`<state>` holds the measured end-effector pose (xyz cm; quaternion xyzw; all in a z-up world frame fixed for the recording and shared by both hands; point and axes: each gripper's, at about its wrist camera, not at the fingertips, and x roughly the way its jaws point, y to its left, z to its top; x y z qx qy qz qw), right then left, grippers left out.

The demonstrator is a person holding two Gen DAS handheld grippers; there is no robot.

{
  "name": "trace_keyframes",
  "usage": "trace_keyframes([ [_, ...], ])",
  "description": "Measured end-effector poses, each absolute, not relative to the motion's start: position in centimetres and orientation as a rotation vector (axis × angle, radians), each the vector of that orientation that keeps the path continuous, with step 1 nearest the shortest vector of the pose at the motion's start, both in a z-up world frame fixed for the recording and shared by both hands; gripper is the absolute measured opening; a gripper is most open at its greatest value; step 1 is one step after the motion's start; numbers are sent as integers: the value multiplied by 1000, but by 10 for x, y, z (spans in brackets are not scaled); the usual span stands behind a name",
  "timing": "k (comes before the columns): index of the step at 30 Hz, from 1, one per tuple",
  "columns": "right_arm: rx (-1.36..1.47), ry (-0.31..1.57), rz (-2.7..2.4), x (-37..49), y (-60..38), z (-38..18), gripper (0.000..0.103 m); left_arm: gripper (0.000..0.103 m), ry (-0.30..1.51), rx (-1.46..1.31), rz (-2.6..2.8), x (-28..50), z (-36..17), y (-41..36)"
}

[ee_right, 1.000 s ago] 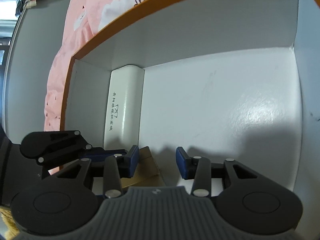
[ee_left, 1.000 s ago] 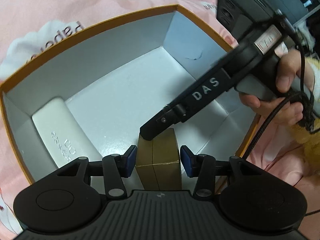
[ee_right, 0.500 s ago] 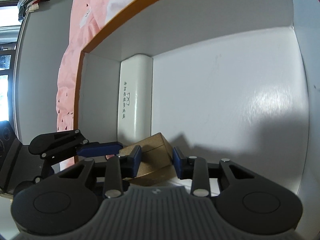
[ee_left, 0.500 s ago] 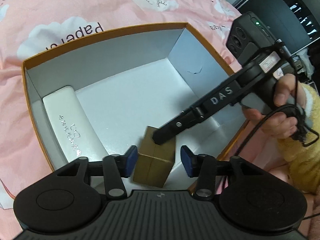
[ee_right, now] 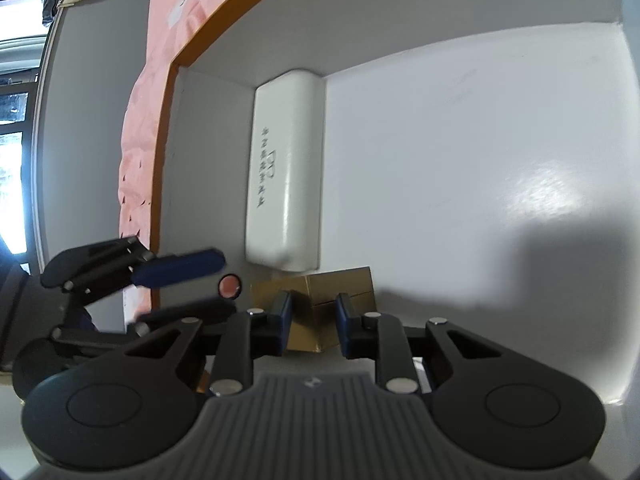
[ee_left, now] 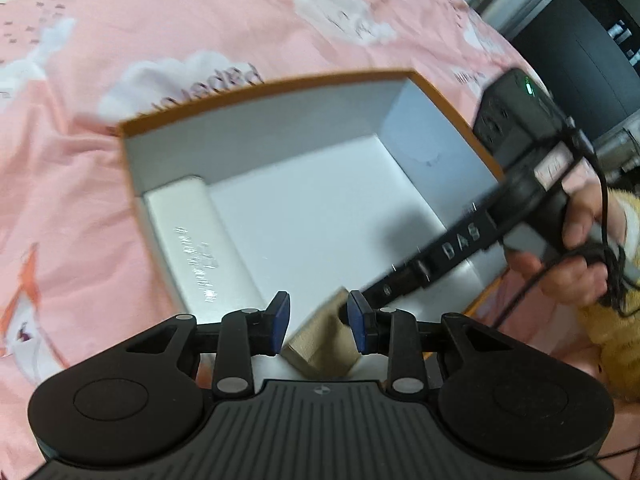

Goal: Organize objects
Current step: 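Lower the tan box into the orange box and open the left gripper, then withdraw both grippers from the orange box back toward the items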

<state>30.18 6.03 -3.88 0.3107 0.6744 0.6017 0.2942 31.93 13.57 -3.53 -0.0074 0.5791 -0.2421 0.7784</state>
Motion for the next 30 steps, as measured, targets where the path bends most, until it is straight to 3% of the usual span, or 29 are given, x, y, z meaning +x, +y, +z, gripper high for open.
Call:
trace_keyframes([
  [4,829,1777,1632,295,69,-28,16,37,1192,-48,-463,312,-24,147],
  [18,737,1621,1674,274,78,7,18,37,1015,-124,-304,277,-2,170],
  [22,680,1445,1585,280,52,23,22,37,933,-120,-183,260,6,171],
  [30,532,1128,1254,283,-45,30,36,49,910,-176,34,235,-6,173],
])
